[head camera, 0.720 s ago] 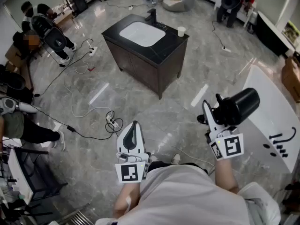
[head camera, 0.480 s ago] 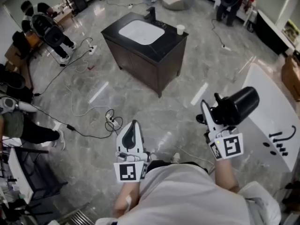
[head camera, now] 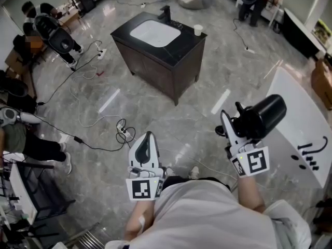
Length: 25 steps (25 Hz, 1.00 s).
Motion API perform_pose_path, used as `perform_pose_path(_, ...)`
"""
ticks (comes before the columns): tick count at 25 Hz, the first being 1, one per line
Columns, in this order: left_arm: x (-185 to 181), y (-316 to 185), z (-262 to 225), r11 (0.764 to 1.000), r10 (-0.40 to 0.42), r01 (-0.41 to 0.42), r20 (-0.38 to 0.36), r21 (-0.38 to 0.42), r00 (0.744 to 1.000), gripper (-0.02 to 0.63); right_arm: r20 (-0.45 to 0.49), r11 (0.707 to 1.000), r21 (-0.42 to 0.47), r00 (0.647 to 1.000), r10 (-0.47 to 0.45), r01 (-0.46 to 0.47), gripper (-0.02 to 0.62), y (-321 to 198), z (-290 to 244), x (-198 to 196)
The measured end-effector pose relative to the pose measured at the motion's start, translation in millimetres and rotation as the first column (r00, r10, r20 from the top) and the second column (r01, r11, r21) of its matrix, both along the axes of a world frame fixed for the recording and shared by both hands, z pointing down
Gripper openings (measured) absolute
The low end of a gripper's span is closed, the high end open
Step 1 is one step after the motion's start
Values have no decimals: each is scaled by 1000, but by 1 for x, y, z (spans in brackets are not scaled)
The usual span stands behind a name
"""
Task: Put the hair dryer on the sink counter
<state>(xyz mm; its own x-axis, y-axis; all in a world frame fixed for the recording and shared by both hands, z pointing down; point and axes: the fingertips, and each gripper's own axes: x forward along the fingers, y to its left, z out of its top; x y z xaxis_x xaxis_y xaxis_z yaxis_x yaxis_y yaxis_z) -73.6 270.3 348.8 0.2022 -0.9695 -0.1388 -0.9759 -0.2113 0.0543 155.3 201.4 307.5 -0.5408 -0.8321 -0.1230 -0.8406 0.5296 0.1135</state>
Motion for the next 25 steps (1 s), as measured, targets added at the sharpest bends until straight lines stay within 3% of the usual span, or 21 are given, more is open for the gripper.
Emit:
perform_pose_path(7, 4, 5, 1, 1000, -22, 22, 2, -5, 1000, 0, 4, 1000, 20, 1000, -17, 16, 212, -1, -4, 5)
perform_pose_path(16, -3, 8, -8, 993, -114, 114, 6, 16, 993, 0, -1, 999, 21, 999, -50, 50, 212, -5, -2, 19)
perform_pose_path(25, 29, 10, 4, 990, -137, 137, 31, -15, 990, 1, 15, 995, 0, 995, -99, 99, 212, -13, 12, 36)
